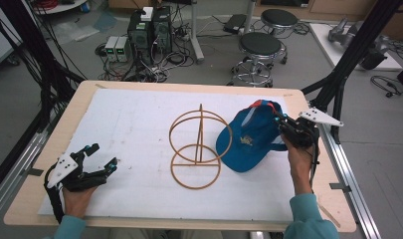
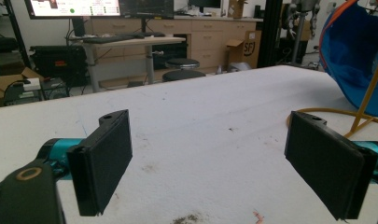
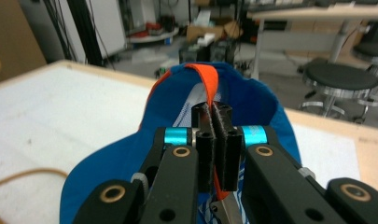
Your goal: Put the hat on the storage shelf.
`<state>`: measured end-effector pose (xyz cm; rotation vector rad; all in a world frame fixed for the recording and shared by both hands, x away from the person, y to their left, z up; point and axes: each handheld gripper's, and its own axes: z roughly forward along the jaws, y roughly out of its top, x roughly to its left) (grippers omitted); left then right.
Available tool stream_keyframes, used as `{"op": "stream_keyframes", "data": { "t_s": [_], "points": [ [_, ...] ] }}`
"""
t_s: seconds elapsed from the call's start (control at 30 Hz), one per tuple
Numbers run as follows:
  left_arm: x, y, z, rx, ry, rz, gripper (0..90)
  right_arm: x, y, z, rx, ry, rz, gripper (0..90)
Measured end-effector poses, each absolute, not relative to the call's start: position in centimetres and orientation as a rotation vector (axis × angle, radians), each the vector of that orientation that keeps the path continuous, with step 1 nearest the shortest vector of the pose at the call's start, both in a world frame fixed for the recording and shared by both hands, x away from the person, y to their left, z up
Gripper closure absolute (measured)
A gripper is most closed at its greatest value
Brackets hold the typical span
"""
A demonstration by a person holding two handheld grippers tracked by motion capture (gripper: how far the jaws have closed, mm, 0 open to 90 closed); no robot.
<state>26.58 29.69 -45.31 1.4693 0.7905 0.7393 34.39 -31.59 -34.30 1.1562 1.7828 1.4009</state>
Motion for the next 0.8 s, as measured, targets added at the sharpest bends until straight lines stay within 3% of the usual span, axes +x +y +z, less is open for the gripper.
{"op": "stream_keyframes", "data": {
  "t_s": [0.37, 0.8],
  "points": [
    [26.6, 29.7, -45.3, 1.473, 0.795, 0.737, 15.4, 33.7, -31.1, -33.1, 1.110, 1.696, 1.493, 88.3],
    [26.7, 29.7, -45.3, 1.472, 0.795, 0.734, 15.5, 33.3, -27.2, -28.3, 1.021, 1.719, 1.507, 88.3]
  ]
}}
